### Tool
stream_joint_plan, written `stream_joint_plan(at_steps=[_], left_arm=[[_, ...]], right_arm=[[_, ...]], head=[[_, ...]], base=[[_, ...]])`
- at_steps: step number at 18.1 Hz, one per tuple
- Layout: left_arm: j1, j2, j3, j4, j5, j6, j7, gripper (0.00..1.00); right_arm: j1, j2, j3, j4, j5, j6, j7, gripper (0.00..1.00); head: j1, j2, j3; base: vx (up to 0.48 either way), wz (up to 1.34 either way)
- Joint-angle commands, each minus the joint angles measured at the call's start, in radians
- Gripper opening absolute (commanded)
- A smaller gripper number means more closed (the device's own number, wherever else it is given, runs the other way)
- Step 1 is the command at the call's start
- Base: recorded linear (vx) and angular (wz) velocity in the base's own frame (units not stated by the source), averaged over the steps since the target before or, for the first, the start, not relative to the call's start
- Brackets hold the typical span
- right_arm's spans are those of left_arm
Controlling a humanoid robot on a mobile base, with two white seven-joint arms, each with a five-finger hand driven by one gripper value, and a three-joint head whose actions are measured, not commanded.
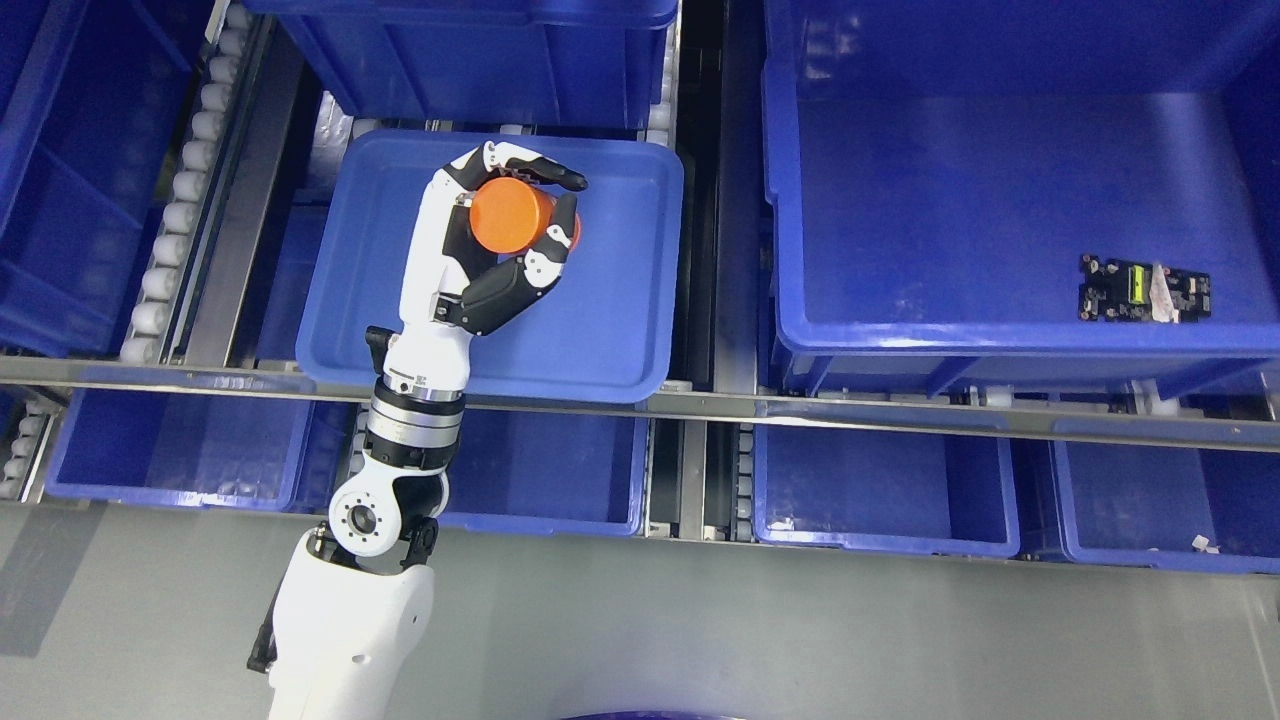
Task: Grab orange capacitor from left shelf to right desk
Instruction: 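Hold the capacitor in the left hand while turning toward the steel table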
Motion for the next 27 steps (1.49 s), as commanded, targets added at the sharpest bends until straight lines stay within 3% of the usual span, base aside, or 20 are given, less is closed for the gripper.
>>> stream_joint_plan(at_steps=[1,12,27], left_arm=[[-0.006,0.017,0.019,0.001,0.016,0.008,0.000,0.03],[-0.006,0.017,0.015,0.000,0.025,0.023,0.013,0.03],[-0.008,0.017,-0.034,0.001,0.030,0.026,0.023,0.03]], right_arm=[[0.022,-0.018,-0.011,-0.017,0.006,0.000,0.000,1.00],[0.022,-0.018,-0.011,-0.017,0.006,0.000,0.000,1.00],[0.022,-0.018,-0.011,-0.017,0.006,0.000,0.000,1.00]], head=[[0.0000,0.000,0.000],[0.0000,0.000,0.000],[0.0000,0.000,0.000]], base=[[-0.185,0.09],[-0.232,-0.03],[-0.123,-0.69]])
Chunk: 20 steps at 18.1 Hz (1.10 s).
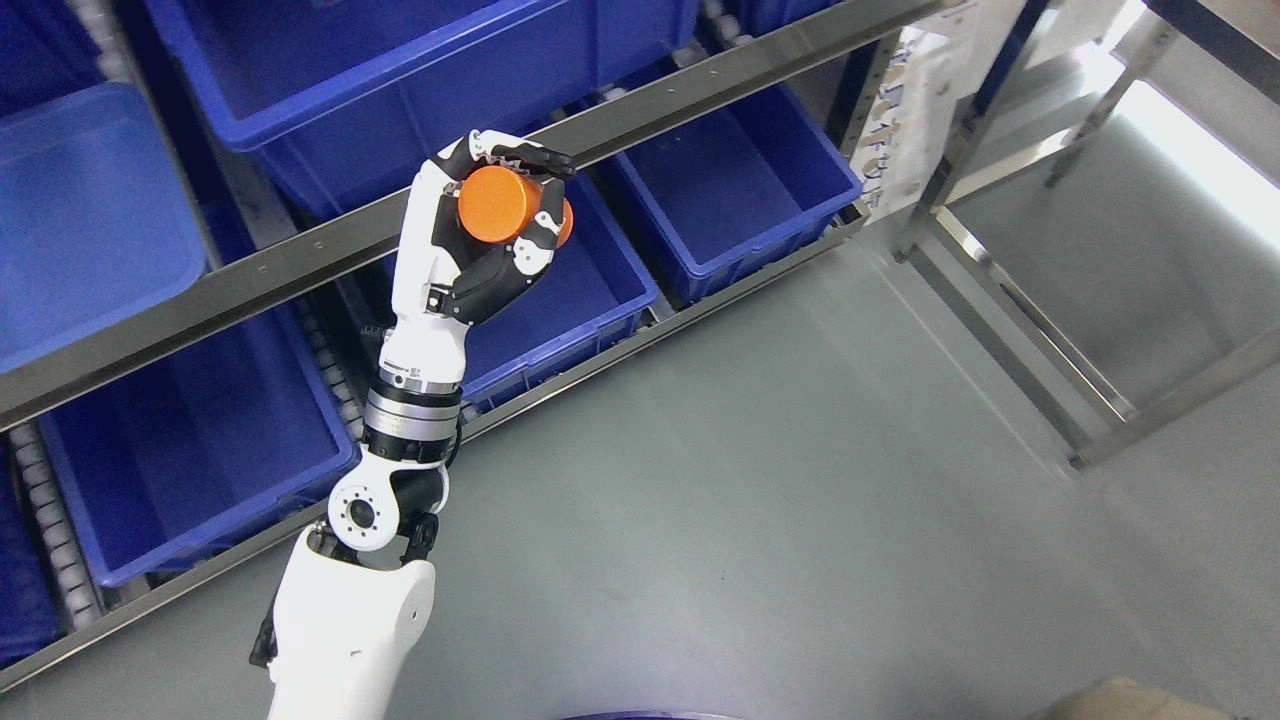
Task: Grab orange capacitor from left shelf to right desk
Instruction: 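Hold the capacitor in the left hand while turning toward the steel table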
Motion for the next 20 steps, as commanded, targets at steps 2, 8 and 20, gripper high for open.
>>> stream_joint_plan(at_steps=[2,8,20], left_arm=[[-0.001,0.017,-0.037,0.000,0.002,0.002,0.001,0.03],[-0.005,0.017,-0.089,0.000,0.024,0.004,-0.002,0.03],[-0.025,0.017,-0.278,0.005,0.025,0.019,-0.003,0.03]], right_arm=[[0.023,-0.018,-0.011,-0.017,0.006,0.000,0.000,1.00],[0.023,-0.018,-0.011,-0.017,0.008,0.000,0.000,1.00],[0.023,-0.018,-0.011,-0.017,0.006,0.000,0.000,1.00]], head=[[0.0000,0.000,0.000],[0.0000,0.000,0.000],[0.0000,0.000,0.000]], base=[[-0.001,-0.50],[0.057,-0.37],[0.163,-0.38]])
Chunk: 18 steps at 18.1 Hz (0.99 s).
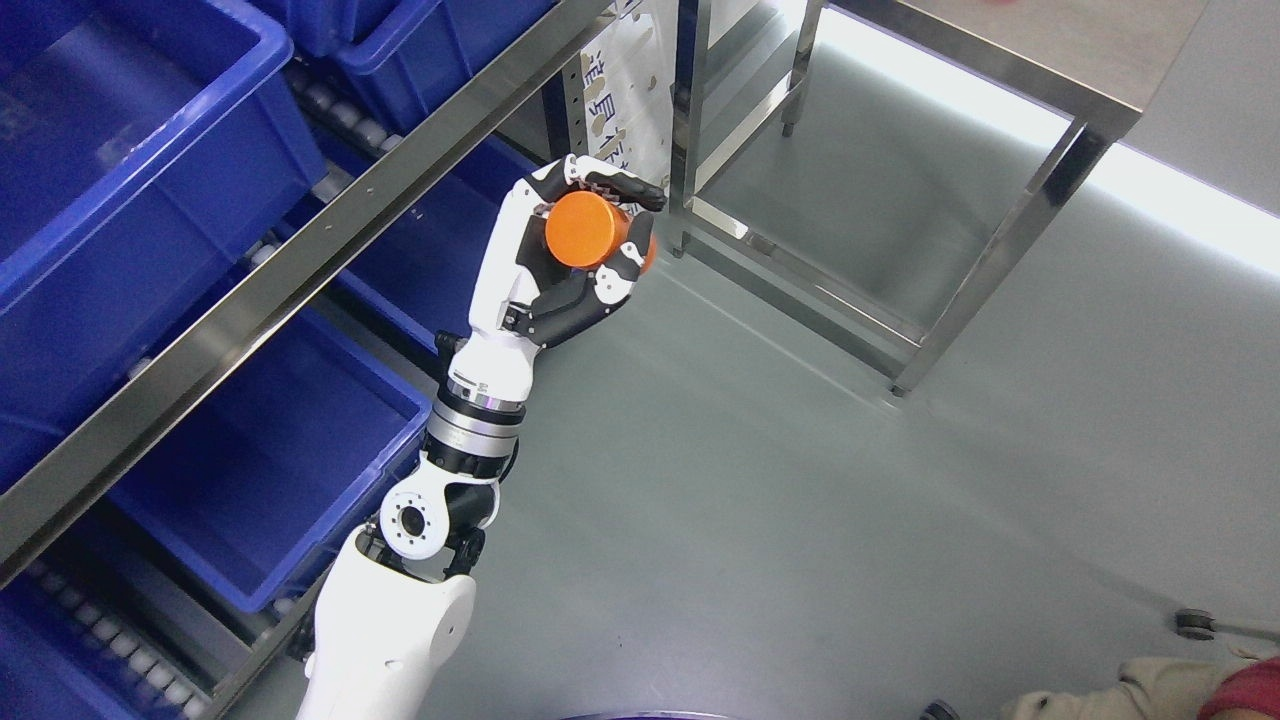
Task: Grab orange capacitor from left shelf to right desk
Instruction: 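Hold the capacitor in the left hand while turning toward the steel table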
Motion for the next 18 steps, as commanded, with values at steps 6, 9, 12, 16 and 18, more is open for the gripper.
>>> stream_joint_plan(at_steps=[6,9,12,16,18], left_arm=[[-0.020,0.017,-0.160,0.003,0.002,0.021,-0.004,0.04],[-0.038,0.017,-0.193,0.005,0.002,0.021,-0.004,0.04],[-0.058,0.017,-0.218,0.005,0.002,0.024,-0.004,0.04],[-0.157,0.017,-0.314,0.020,0.017,0.052,-0.006,0.04],[-0.245,0.017,-0.339,0.054,0.055,0.116,-0.006,0.04]], right_arm=[[0.023,-0.017,-0.011,-0.017,0.008,0.000,0.000,1.00],[0.022,-0.017,-0.011,-0.017,0.006,0.000,0.000,1.00],[0.023,-0.017,-0.011,-0.017,0.006,0.000,0.000,1.00],[0.023,-0.017,-0.011,-0.017,0.006,0.000,0.000,1.00],[0.023,-0.017,-0.011,-0.017,0.006,0.000,0.000,1.00]], head=[[0.0000,0.000,0.000],[0.0000,0.000,0.000],[0.0000,0.000,0.000],[0.0000,0.000,0.000],[0.0000,0.000,0.000]], base=[[0.260,-0.22],[0.320,-0.20],[0.308,-0.20],[0.324,-0.21],[0.316,-0.25]])
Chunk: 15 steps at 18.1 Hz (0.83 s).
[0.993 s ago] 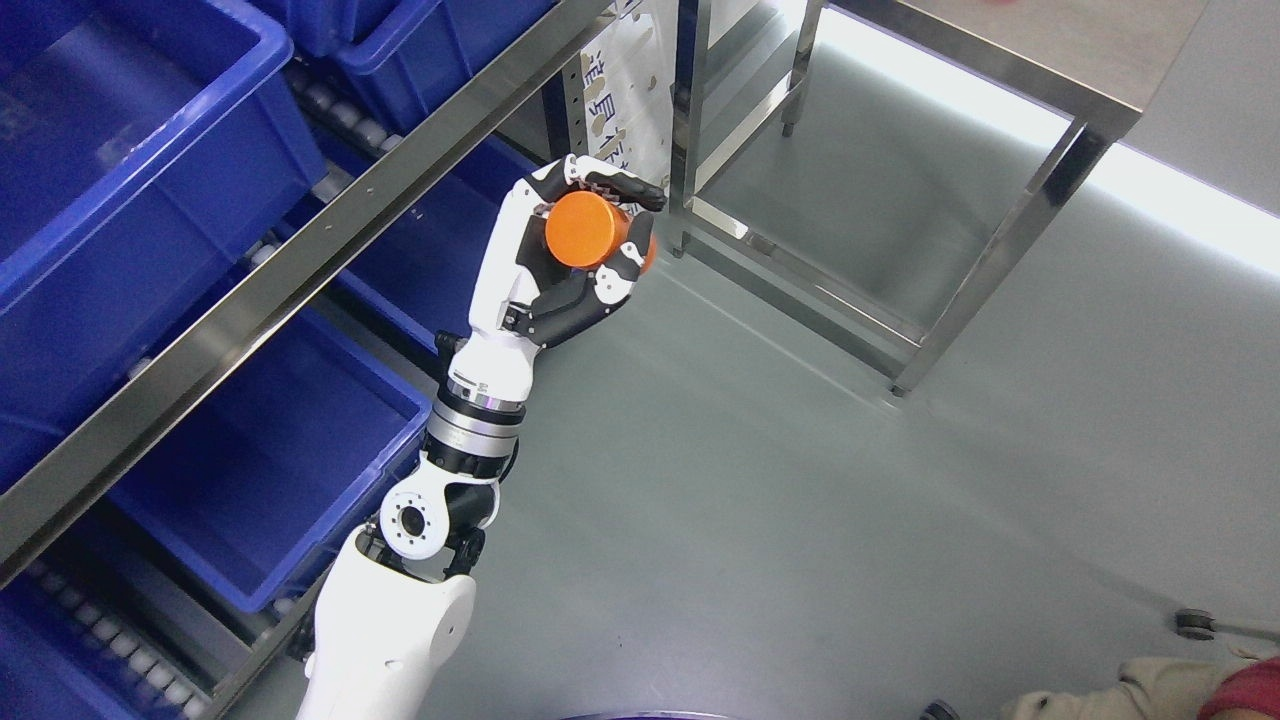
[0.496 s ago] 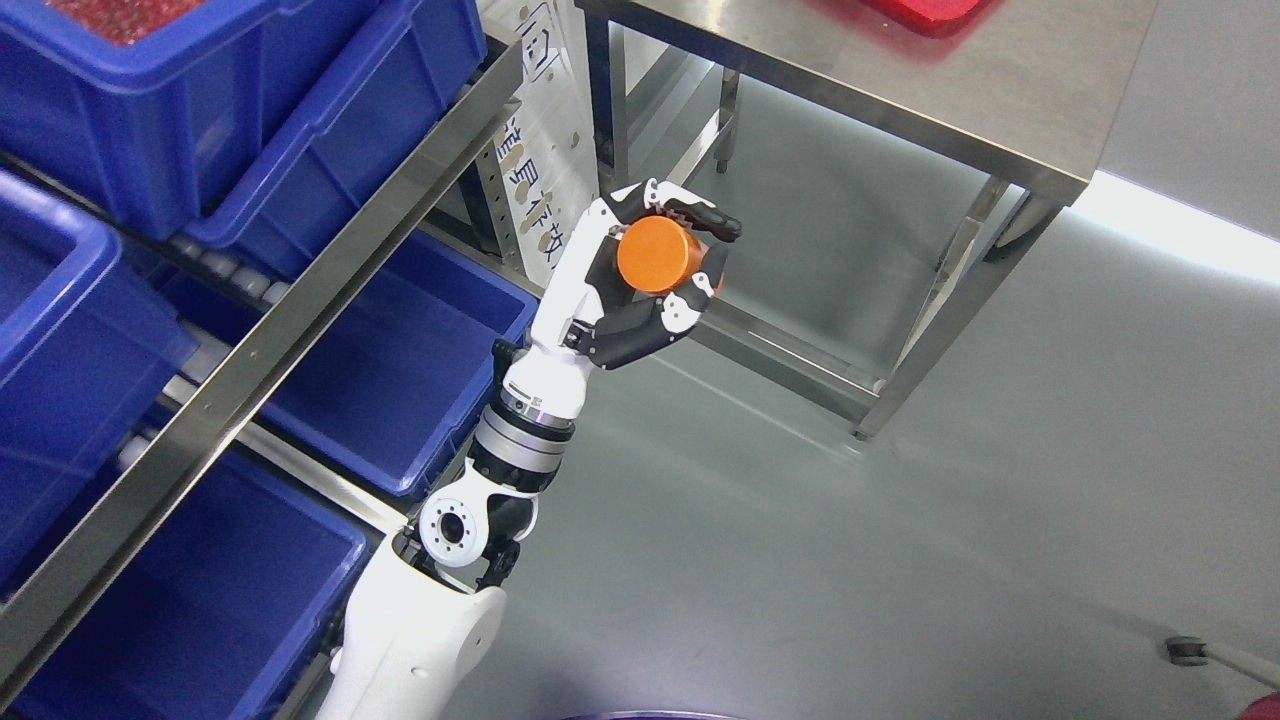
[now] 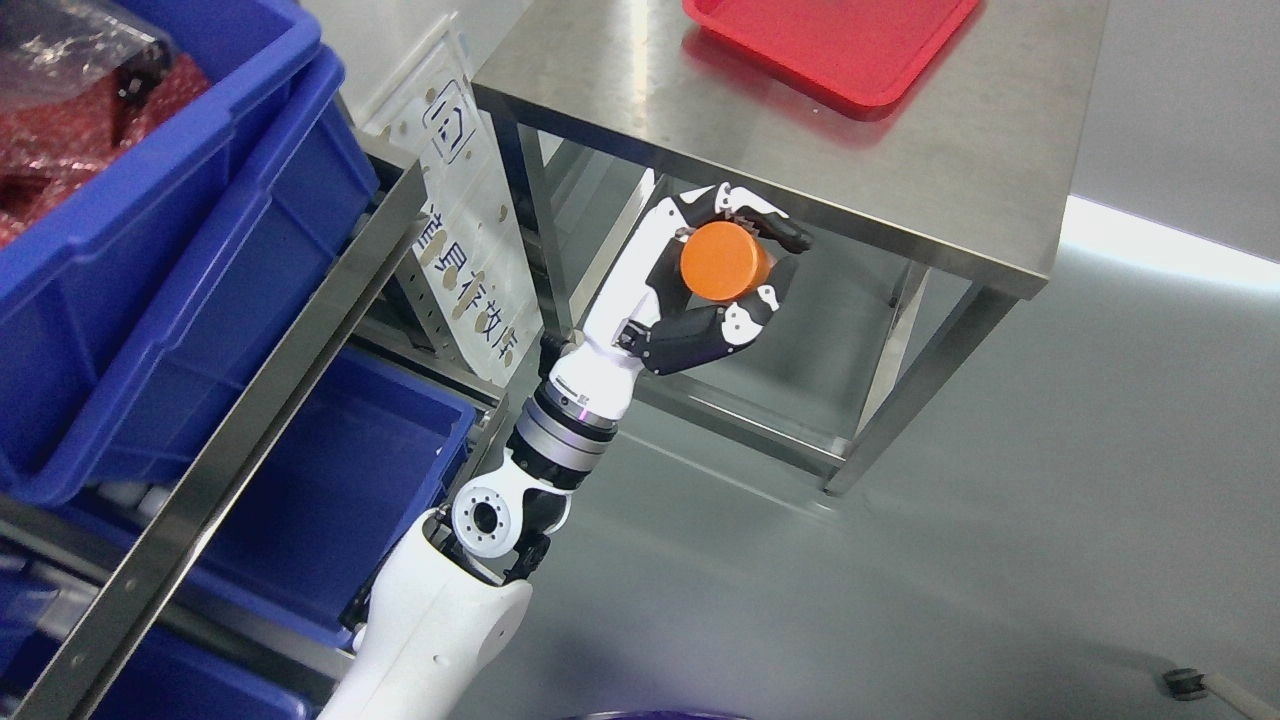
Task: Grab orange capacitor from left shelf to right desk
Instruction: 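Lower the capacitor into the red tray and open the left hand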
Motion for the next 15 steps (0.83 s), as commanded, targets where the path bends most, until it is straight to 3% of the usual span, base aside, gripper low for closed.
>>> stream_joint_plan(at_steps=[1,8,11,15], left_arm=[[-0.173,0.017,-0.142,0.066,0.056,0.093,0.000,0.04],[-0.382,0.017,-0.156,0.210,0.096,0.219,0.003,0.04],[-0.504,0.017,-0.150,0.369,0.093,0.277,0.015,0.04],[-0.608,0.017,-0.146,0.528,0.108,0.279,0.021,0.04]], right_arm=[[0.023,-0.017,-0.011,-0.017,0.006,0.000,0.000,1.00],[0.023,-0.017,-0.011,-0.017,0.006,0.000,0.000,1.00],[0.023,-0.017,-0.011,-0.017,0.006,0.000,0.000,1.00],[0.023,-0.017,-0.011,-0.017,0.006,0.000,0.000,1.00]], head=[[0.0000,0.000,0.000],[0.0000,0.000,0.000],[0.0000,0.000,0.000],[0.0000,0.000,0.000]], base=[[0.304,-0.26],[0.294,-0.21],[0.266,-0.12],[0.264,-0.12]])
